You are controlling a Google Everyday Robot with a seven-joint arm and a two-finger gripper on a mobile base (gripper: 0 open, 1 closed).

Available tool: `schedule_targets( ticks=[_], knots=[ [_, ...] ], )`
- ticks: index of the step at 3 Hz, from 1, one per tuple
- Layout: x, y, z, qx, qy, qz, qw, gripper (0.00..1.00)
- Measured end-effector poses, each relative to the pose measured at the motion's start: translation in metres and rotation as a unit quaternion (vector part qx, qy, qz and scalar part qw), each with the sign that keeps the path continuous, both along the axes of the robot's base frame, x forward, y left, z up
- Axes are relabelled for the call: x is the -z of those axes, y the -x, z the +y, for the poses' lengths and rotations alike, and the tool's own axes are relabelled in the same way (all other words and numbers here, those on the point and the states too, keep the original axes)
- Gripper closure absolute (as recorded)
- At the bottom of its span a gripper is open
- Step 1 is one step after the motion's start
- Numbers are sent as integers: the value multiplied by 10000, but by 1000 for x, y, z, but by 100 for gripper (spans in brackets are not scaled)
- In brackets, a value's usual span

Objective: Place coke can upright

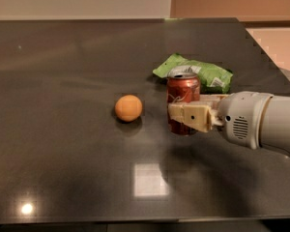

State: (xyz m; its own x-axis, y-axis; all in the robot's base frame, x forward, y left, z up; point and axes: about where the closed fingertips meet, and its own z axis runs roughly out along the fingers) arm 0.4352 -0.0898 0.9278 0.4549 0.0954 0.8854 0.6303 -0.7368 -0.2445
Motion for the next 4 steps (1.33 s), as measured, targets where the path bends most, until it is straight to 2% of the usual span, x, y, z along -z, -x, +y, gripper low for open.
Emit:
schedule_targets(
  ticks=[1,2,4],
  knots=[
    [5,-1,0,-366,-245,-178,9989,100],
    [7,0,-2,-565,-403,-344,9970,100],
    [10,3,-11,-544,-787,-496,9942,100]
  ],
)
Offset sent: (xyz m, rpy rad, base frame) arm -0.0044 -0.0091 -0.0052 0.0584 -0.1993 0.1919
